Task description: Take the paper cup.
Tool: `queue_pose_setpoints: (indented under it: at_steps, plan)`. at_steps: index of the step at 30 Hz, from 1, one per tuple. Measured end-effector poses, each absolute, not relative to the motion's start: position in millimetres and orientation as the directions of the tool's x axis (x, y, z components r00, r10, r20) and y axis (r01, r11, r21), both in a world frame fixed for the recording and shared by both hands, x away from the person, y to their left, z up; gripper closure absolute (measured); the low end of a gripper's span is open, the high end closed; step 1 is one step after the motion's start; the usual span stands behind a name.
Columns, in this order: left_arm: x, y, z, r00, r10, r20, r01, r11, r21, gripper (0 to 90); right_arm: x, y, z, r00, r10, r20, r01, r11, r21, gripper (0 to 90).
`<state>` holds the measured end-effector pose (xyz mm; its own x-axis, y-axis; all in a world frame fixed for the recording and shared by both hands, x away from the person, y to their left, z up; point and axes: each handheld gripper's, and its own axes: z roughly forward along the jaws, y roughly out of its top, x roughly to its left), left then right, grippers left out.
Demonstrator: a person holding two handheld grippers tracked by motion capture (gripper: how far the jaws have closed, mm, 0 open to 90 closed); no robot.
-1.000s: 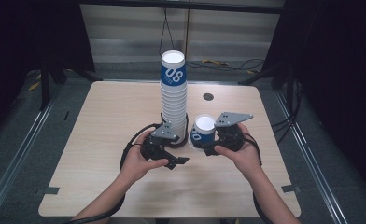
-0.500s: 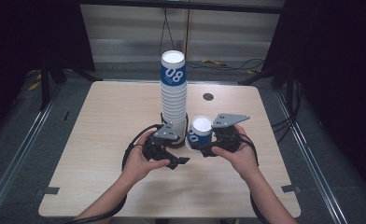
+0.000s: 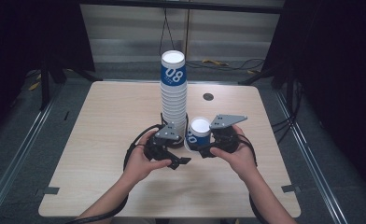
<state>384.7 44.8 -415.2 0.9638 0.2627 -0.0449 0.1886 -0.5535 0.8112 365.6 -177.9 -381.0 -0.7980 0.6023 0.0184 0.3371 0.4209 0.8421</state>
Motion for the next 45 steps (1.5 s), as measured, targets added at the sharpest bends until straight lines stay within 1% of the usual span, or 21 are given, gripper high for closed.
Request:
queue_pose_setpoints:
  at_steps: [13,24,34,45]
  plan:
    - [384.7,40.6,-412.8,0.967,0.252,-0.042,0.178,-0.547,0.818,15.9,364.7,-173.1,-383.0,-0.802,0.597,0.021,0.338,0.425,0.84,21.6]
    - [386.4,40.4,-413.8,0.966,0.253,-0.056,0.189,-0.542,0.819,15.8,365.1,-171.3,-383.8,-0.805,0.592,0.034,0.341,0.415,0.843,21.6]
    - [385.6,37.7,-412.8,0.962,0.266,-0.054,0.193,-0.531,0.825,15.5,365.0,-168.9,-386.3,-0.806,0.59,0.038,0.342,0.414,0.844,21.6]
    - [386.0,35.8,-411.7,0.964,0.26,-0.053,0.188,-0.525,0.83,15.5,364.0,-169.8,-386.5,-0.805,0.592,0.037,0.342,0.412,0.844,21.5]
